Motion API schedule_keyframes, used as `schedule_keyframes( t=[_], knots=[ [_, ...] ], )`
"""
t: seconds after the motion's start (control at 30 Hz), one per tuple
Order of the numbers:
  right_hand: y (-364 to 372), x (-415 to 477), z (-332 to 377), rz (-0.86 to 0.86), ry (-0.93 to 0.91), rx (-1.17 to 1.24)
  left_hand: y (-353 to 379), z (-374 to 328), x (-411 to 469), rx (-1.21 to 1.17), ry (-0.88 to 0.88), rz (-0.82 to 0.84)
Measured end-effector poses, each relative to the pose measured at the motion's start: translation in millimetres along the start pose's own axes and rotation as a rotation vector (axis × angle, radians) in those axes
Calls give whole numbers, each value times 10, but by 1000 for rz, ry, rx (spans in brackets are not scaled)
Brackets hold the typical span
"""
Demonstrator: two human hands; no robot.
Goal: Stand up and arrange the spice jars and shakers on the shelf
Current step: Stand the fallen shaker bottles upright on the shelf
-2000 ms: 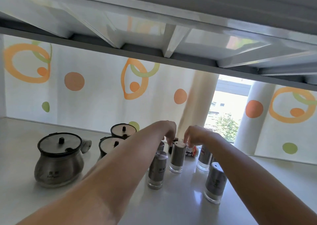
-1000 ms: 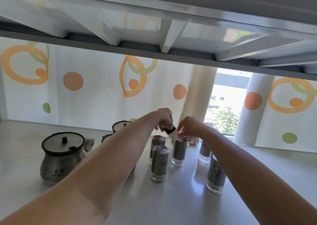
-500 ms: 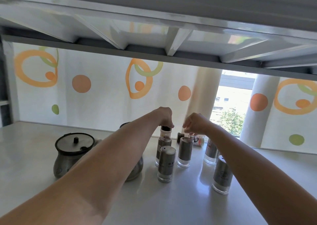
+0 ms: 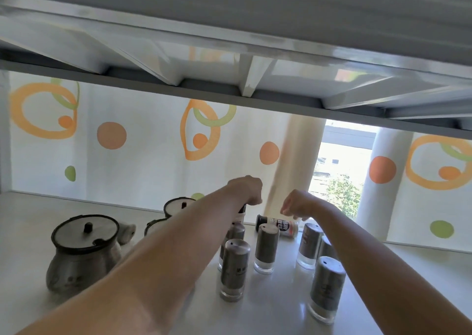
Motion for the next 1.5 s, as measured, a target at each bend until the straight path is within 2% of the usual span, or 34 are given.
schedule_keyframes(
  t=[0.23,0.33,0.5,0.9,1.07,1.23,1.4,1.5],
  knots=[
    [76,111,-55,128,52,-55,252,-228,164,211,39,149],
    [56,141,-105,130,50,-78,308,-304,169,280,54,208],
    [52,146,-115,112,62,-47,324,-382,138,370,97,165],
    [89,76,-108,107,23,-7,432,-473,131,399,134,144],
    [99,18,-144,80,-19,-61,430,-496,138,329,155,114],
    [77,-60,-170,14,-40,-81,295,-498,129,209,172,10],
    [4,-111,-182,-92,-45,37,80,-473,129,-49,200,-80],
    [-12,-135,-117,-113,-72,55,32,-479,98,-95,212,-83]
  ],
)
Point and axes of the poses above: each hand's wrist, its own x-axis towards the middle knuckle, its own y-axis out of the palm, z = x × y, the point moved 4 cm from there along x, towards the middle knuckle, and after that the axes turned 6 degrees about -x, right-handed, at the moved point
